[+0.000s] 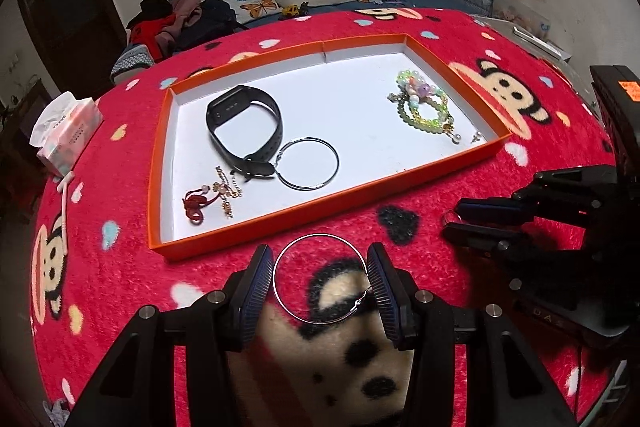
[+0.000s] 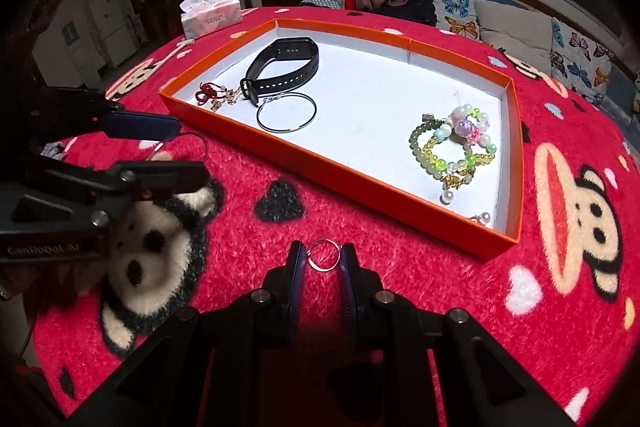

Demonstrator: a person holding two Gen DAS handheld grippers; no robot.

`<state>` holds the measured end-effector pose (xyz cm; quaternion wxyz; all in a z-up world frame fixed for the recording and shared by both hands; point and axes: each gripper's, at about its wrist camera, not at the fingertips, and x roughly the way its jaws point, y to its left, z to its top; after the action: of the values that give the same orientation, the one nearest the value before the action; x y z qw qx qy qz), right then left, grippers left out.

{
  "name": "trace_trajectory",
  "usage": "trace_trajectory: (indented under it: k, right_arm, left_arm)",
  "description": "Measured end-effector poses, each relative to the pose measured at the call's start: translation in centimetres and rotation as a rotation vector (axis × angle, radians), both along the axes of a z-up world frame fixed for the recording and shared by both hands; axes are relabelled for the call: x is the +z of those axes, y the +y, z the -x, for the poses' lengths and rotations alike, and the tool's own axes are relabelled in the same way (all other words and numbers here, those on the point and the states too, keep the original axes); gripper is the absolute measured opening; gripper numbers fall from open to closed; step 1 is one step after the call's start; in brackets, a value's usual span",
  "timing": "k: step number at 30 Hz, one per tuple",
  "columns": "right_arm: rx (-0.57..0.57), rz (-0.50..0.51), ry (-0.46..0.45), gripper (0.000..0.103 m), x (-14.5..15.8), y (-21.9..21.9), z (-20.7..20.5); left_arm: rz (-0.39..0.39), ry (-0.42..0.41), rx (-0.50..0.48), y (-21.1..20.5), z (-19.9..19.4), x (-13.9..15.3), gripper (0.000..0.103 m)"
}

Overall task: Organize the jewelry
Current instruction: 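Close the left gripper on the hoop while the right gripper grasps the small silver ring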

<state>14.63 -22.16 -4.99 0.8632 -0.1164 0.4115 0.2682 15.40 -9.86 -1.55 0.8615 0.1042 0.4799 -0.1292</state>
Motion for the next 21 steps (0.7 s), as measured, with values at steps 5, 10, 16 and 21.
trace_trajectory:
  k: [5, 10, 16, 21]
  right_arm:
    - [-0.003, 0.018, 0.000, 0.023, -0.04, 0.06, 0.05]
    - [-0.002, 0.030, -0.012, 0.029, -0.15, 0.53, -0.13]
    - [-0.004, 0.031, -0.026, 0.029, -0.19, 0.59, 0.07]
    - [-0.006, 0.034, -0.031, 0.021, -0.22, 0.78, 0.17]
  left_arm:
    - [0.010, -0.001, 0.004, 0.39, -0.11, 0.07, 0.052]
    - [0.014, -0.001, 0.005, 0.51, -0.13, 0.12, 0.052]
    - [0.010, -0.006, 0.006, 0.66, -0.28, 0.30, 0.052]
    - [0.010, -0.006, 0.004, 0.66, -0.45, 0.38, 0.052]
